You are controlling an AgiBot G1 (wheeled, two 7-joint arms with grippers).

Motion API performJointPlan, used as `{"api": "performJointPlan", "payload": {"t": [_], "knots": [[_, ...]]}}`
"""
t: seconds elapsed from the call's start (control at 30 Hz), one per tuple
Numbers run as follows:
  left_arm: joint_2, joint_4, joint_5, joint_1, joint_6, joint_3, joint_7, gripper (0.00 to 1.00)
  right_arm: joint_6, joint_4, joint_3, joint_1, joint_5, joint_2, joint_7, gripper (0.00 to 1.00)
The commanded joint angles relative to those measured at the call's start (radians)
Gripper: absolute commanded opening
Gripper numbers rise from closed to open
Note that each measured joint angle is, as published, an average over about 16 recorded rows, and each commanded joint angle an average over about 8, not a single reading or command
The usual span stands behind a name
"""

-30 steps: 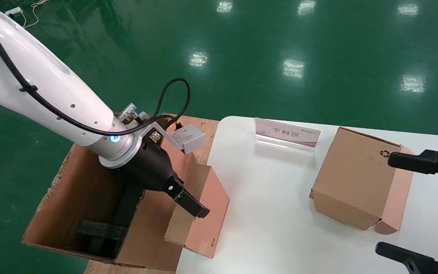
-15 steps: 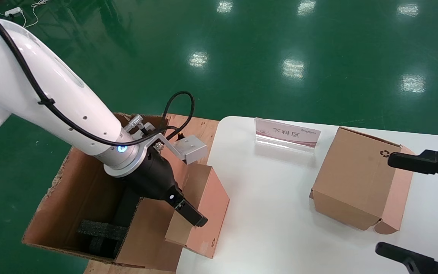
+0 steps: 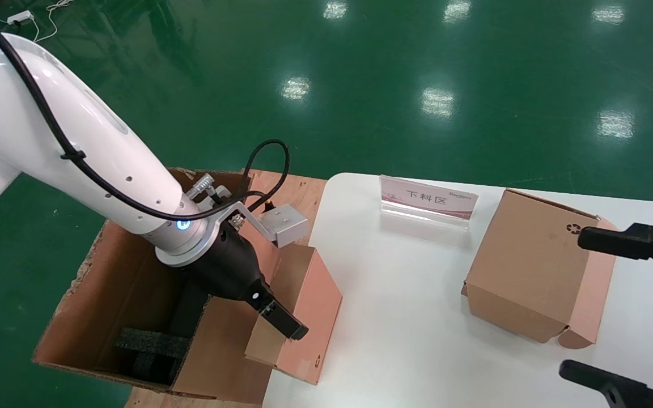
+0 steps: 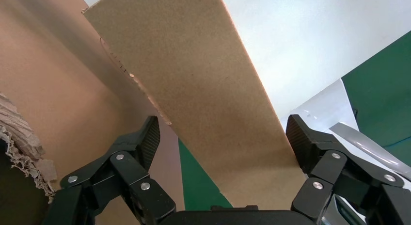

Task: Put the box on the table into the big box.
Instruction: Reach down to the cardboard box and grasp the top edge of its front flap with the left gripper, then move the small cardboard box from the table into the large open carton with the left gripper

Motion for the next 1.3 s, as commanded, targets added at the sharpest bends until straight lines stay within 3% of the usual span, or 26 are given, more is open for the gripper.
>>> {"api": "performJointPlan", "payload": {"t": [0.03,0.33,0.37,0.6,0.67,1.03,1.3], "knots": [[0.0,0.0,0.0,0.0,0.0,0.0,0.0,0.0,0.0,0.0,0.0,0.0,0.0,0.0,0.0,0.0],[0.0,0.0,0.0,0.001,0.0,0.001,-0.001,0.0,0.0,0.0,0.0,0.0,0.0,0.0,0.0,0.0],[0.0,0.0,0.0,0.001,0.0,0.001,-0.001,0.0,0.0,0.0,0.0,0.0,0.0,0.0,0.0,0.04],[0.0,0.0,0.0,0.001,0.0,0.001,0.0,0.0,0.0,0.0,0.0,0.0,0.0,0.0,0.0,0.88],[0.0,0.0,0.0,0.001,0.0,0.001,0.0,0.0,0.0,0.0,0.0,0.0,0.0,0.0,0.0,1.0],[-0.012,-0.001,0.011,-0.011,-0.006,-0.013,0.006,0.0,0.0,0.0,0.0,0.0,0.0,0.0,0.0,1.0],[-0.071,-0.015,0.064,-0.085,-0.051,-0.085,0.024,0.0,0.0,0.0,0.0,0.0,0.0,0.0,0.0,1.0]]}}
